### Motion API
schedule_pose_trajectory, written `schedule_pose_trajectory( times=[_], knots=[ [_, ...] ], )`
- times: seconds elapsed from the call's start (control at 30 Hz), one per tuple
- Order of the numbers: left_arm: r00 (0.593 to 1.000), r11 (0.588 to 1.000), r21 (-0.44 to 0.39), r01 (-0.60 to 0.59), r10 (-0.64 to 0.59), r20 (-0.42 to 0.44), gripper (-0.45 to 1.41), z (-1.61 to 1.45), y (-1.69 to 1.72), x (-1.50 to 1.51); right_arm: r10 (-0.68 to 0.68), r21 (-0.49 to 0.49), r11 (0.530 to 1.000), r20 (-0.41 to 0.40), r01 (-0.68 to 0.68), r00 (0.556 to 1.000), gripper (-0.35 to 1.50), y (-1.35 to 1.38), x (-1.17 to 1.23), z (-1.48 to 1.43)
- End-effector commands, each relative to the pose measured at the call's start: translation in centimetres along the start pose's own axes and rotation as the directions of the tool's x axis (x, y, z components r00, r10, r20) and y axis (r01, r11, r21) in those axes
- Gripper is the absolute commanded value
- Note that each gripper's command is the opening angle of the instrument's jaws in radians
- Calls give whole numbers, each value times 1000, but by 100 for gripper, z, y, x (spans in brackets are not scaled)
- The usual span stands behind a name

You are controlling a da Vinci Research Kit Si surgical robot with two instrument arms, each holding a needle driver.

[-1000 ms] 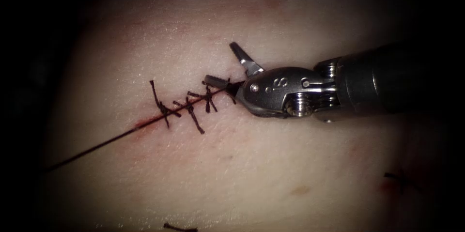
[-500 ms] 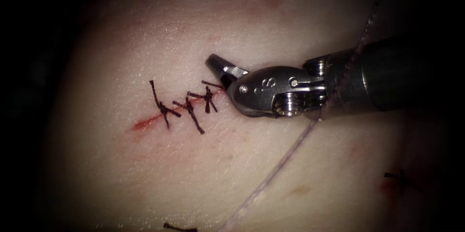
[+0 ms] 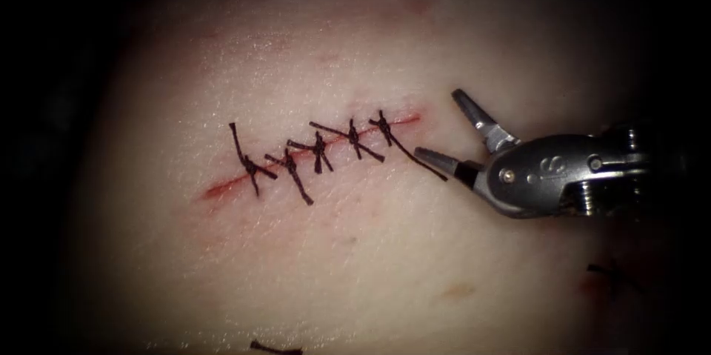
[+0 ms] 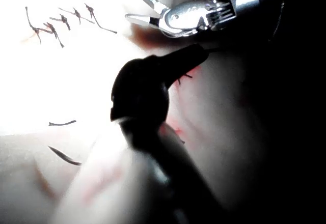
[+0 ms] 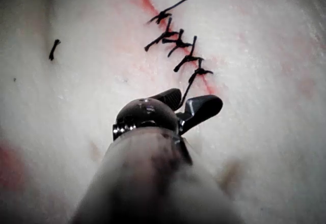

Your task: Wound Closure

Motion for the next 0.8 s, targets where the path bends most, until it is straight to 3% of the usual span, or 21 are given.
schedule_pose_trajectory(
  times=[0.03,0.13,0.17,0.3,0.37,0.4,0.43,0.47,0.53,0.57,0.67,0.8],
  knots=[
    [1000,1000,11,-5,5,8,-45,13,-9,-15,8,-2,1000,17,-8,1000,56,3,-19,-32],
    [998,998,55,-27,24,59,-45,38,-25,-47,37,-12,999,43,-36,998,79,10,-38,-69],
    [994,995,92,-43,33,108,-45,51,-36,-70,50,-22,999,57,-49,997,83,13,-49,-87],
    [976,981,134,-138,112,188,-45,68,-58,-120,23,-31,999,104,-20,994,79,24,-64,-108],
    [952,964,119,-238,207,227,-45,77,-72,-156,15,-22,1000,102,-13,995,67,30,-69,-110],
    [945,959,117,-260,227,234,-33,80,-78,-167,15,-4,1000,84,-15,996,66,32,-70,-110],
    [942,960,75,-269,246,226,15,83,-89,-183,15,6,1000,77,-16,997,66,37,-72,-109],
    [942,963,48,-264,247,227,51,85,-95,-186,16,6,1000,78,-17,997,67,39,-72,-109],
    [938,970,16,-241,229,259,101,88,-109,-189,18,12,1000,73,-19,997,89,41,-72,-106],
    [921,977,-10,-213,204,331,130,94,-126,-187,19,26,999,56,-21,998,94,40,-70,-103],
    [897,983,-33,-179,177,406,140,100,-145,-180,22,31,999,50,-23,999,104,38,-66,-100],
    [894,984,12,-176,155,420,140,106,-172,-163,25,40,999,34,-26,999,111,32,-60,-96]
  ],
)
